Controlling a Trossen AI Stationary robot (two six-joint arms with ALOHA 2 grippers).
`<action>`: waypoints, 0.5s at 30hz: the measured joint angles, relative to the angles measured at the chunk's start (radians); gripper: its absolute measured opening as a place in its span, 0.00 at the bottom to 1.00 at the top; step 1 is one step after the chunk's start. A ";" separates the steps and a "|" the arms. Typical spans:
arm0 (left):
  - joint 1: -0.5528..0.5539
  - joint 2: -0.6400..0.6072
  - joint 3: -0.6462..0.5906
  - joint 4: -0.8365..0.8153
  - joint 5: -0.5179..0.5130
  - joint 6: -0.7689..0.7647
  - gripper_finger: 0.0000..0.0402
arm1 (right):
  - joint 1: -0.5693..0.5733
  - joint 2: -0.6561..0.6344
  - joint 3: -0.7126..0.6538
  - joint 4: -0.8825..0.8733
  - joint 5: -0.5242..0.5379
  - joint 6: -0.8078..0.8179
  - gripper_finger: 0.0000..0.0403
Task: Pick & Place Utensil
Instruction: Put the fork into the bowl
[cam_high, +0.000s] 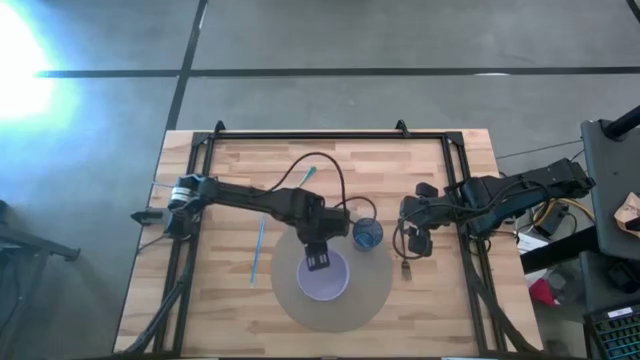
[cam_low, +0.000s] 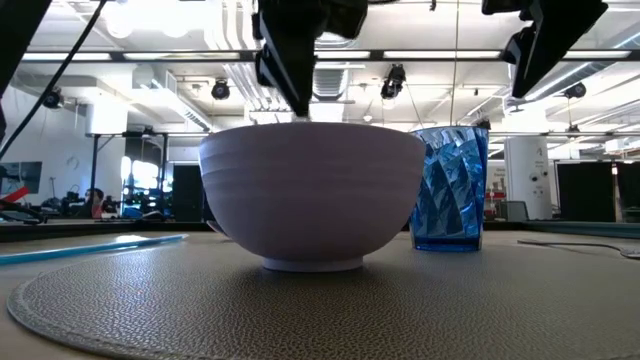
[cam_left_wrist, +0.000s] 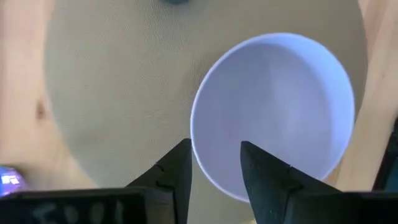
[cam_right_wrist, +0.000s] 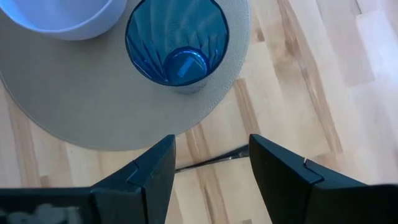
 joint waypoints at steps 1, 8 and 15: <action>0.000 0.000 0.018 -0.018 -0.007 0.005 0.32 | 0.001 0.000 0.000 0.000 0.000 0.009 0.50; 0.002 -0.014 0.117 -0.143 -0.112 0.016 0.31 | 0.002 0.000 0.000 -0.004 -0.002 0.069 0.50; 0.004 -0.087 0.098 -0.157 -0.203 -0.015 0.31 | 0.039 0.000 -0.009 -0.028 -0.004 0.125 0.50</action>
